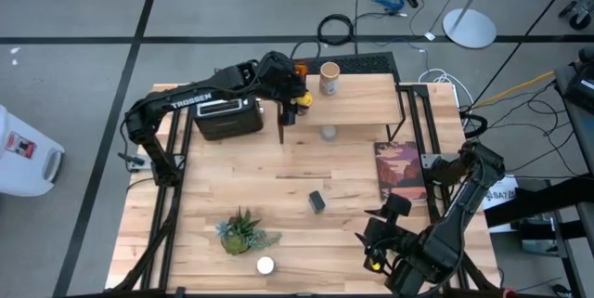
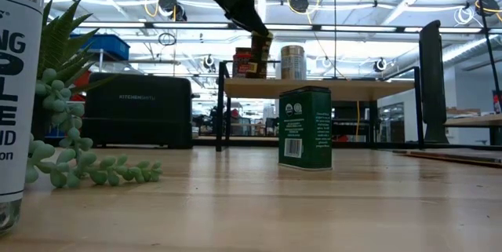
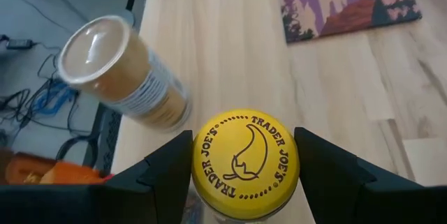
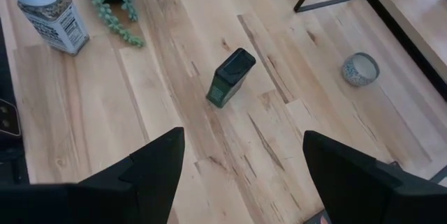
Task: Shelf spices
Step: Put the yellow seasoning bottle on the shelf
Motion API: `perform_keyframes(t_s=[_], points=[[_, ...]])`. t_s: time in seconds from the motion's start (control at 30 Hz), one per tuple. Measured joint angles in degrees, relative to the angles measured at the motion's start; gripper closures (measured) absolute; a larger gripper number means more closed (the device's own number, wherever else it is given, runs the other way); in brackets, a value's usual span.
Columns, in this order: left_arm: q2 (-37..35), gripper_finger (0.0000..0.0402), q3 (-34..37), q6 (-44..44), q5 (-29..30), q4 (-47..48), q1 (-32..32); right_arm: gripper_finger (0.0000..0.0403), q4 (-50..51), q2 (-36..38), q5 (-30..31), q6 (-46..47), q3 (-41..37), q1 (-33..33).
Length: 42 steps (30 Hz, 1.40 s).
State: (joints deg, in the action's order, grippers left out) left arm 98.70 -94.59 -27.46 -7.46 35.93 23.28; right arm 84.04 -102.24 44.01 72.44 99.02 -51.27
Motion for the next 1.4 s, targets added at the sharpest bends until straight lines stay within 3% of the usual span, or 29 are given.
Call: perform_keyframes(t_s=[0.9, 1.4], points=[[-1.2, 0.0158, 0.14, 1.42, -1.55, 2.78, 0.79, 0.0124, 0.04, 0.0, 0.0, -0.2, -0.02, -0.21], [-1.7, 0.0155, 0.2, 0.15, 0.78, 2.9, 0.75, 0.0124, 0.01, 0.0, 1.07, -0.15, -0.02, -0.21]])
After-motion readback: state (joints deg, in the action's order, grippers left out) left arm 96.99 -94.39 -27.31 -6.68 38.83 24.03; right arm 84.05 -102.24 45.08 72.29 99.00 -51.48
